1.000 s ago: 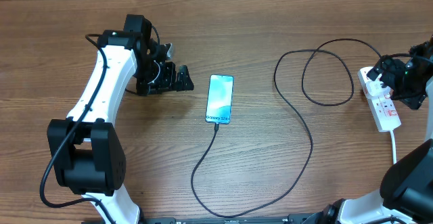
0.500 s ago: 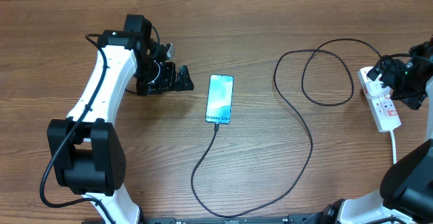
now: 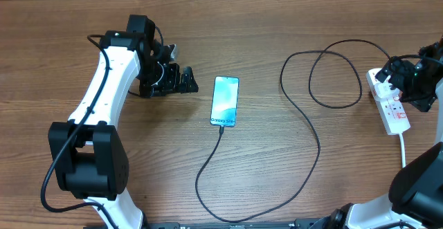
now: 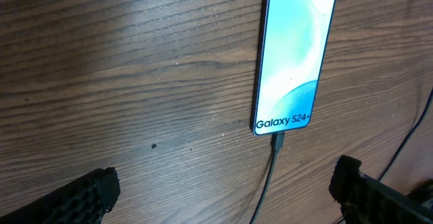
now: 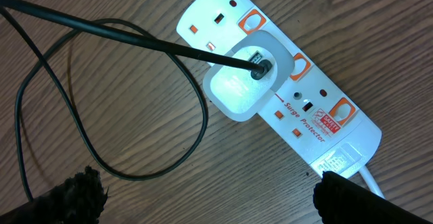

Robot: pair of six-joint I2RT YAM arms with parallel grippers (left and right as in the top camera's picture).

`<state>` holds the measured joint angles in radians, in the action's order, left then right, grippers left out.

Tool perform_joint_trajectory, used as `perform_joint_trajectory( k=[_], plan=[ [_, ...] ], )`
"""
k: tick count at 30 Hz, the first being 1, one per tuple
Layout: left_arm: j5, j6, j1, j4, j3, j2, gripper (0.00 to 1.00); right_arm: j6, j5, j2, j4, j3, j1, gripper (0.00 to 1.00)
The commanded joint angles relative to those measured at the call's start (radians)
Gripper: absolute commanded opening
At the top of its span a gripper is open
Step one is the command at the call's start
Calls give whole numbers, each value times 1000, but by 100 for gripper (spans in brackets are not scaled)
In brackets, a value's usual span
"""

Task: Plug charger to phone and switch on socket

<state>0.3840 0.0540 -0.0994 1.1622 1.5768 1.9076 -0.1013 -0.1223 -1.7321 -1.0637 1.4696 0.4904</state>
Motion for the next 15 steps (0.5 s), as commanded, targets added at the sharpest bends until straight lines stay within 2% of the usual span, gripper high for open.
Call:
perform_joint_trajectory(
  k=[1, 6, 15],
  plan=[
    [-3, 13, -15, 0, 3, -23, 100, 1, 13, 6, 5, 1, 0, 100],
    [-3, 13, -46, 0, 3, -85, 100, 1, 13, 6, 5, 1, 0, 100],
    [-3, 14, -97, 0, 3, -322, 100, 1, 13, 6, 5, 1, 0, 100]
  ],
)
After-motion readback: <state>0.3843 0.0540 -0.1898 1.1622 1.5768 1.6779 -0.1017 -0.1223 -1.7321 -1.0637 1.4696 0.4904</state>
